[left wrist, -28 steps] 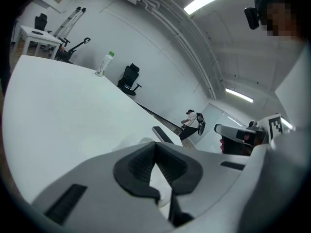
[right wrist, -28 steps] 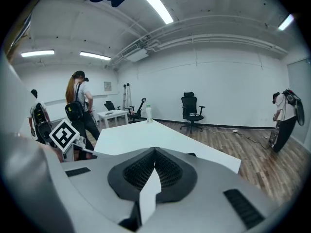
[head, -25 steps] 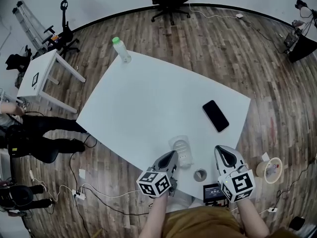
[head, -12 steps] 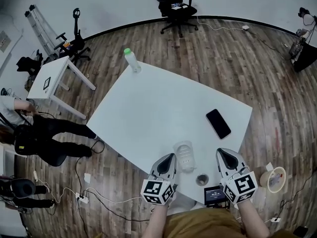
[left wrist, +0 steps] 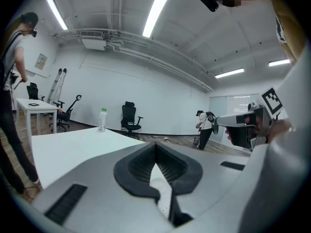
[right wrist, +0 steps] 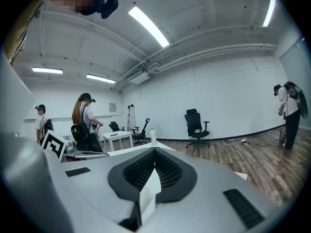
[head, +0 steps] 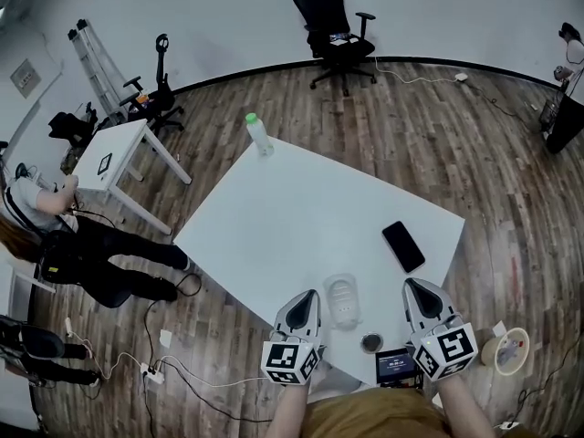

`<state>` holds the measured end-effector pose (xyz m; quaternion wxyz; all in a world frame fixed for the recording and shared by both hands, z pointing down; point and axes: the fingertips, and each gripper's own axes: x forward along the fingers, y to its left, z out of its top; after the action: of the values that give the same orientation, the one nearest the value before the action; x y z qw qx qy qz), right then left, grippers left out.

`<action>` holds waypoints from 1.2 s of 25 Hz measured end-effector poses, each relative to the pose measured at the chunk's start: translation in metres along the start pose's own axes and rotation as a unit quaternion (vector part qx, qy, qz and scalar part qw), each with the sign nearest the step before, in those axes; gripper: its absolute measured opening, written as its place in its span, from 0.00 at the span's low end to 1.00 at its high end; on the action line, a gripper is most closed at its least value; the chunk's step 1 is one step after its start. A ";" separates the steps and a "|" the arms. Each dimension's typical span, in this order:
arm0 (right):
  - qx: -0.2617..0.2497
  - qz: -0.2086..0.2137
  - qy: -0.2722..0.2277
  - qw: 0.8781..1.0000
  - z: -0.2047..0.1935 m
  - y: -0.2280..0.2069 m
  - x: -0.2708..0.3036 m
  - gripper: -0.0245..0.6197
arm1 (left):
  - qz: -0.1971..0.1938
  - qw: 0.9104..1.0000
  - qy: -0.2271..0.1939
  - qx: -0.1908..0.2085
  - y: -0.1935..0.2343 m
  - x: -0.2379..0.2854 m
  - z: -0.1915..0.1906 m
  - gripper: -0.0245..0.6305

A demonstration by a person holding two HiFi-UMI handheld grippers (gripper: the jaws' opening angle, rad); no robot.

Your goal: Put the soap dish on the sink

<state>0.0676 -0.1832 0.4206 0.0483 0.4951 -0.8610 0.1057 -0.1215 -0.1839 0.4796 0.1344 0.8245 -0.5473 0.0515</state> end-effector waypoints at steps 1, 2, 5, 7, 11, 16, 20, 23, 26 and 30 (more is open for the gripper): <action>-0.004 0.000 -0.003 1.000 0.002 0.000 -0.001 0.05 | 0.004 1.000 -0.009 0.008 -0.001 -0.002 0.005 0.05; -0.010 0.001 -0.004 1.000 0.004 0.000 -0.001 0.05 | 0.010 1.000 -0.018 0.018 -0.002 -0.005 0.010 0.05; -0.021 0.000 -0.004 1.000 0.008 0.000 -0.002 0.05 | 0.020 0.998 -0.035 0.041 -0.006 -0.009 0.025 0.05; -0.027 -0.004 -0.003 1.000 0.010 -0.003 -0.004 0.05 | 0.021 0.998 -0.041 0.045 -0.009 -0.010 0.032 0.05; -0.017 -0.010 -0.012 1.000 0.016 -0.008 -0.005 0.05 | 0.019 0.996 -0.054 0.065 -0.017 -0.013 0.047 0.05; -0.028 -0.003 -0.024 0.999 0.026 -0.007 -0.003 0.05 | 0.018 0.993 -0.078 0.088 -0.028 -0.021 0.072 0.05; -0.038 -0.002 -0.024 0.999 0.030 -0.004 0.000 0.05 | 0.026 0.992 -0.087 0.092 -0.025 -0.026 0.085 0.05; -0.044 -0.002 -0.021 0.999 0.029 -0.002 0.000 0.05 | 0.033 0.991 -0.089 0.093 -0.019 -0.028 0.085 0.05; -0.044 -0.003 -0.020 0.999 0.028 -0.004 0.000 0.05 | 0.042 0.990 -0.088 0.101 -0.016 -0.026 0.085 0.05; -0.048 -0.008 -0.019 0.999 0.029 -0.008 0.002 0.05 | 0.044 0.991 -0.084 0.094 -0.015 -0.024 0.084 0.05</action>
<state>0.0738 -0.1955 0.3941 0.0563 0.5011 -0.8618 0.0547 -0.1222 -0.1802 0.3906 0.0073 0.8099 -0.5853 0.0393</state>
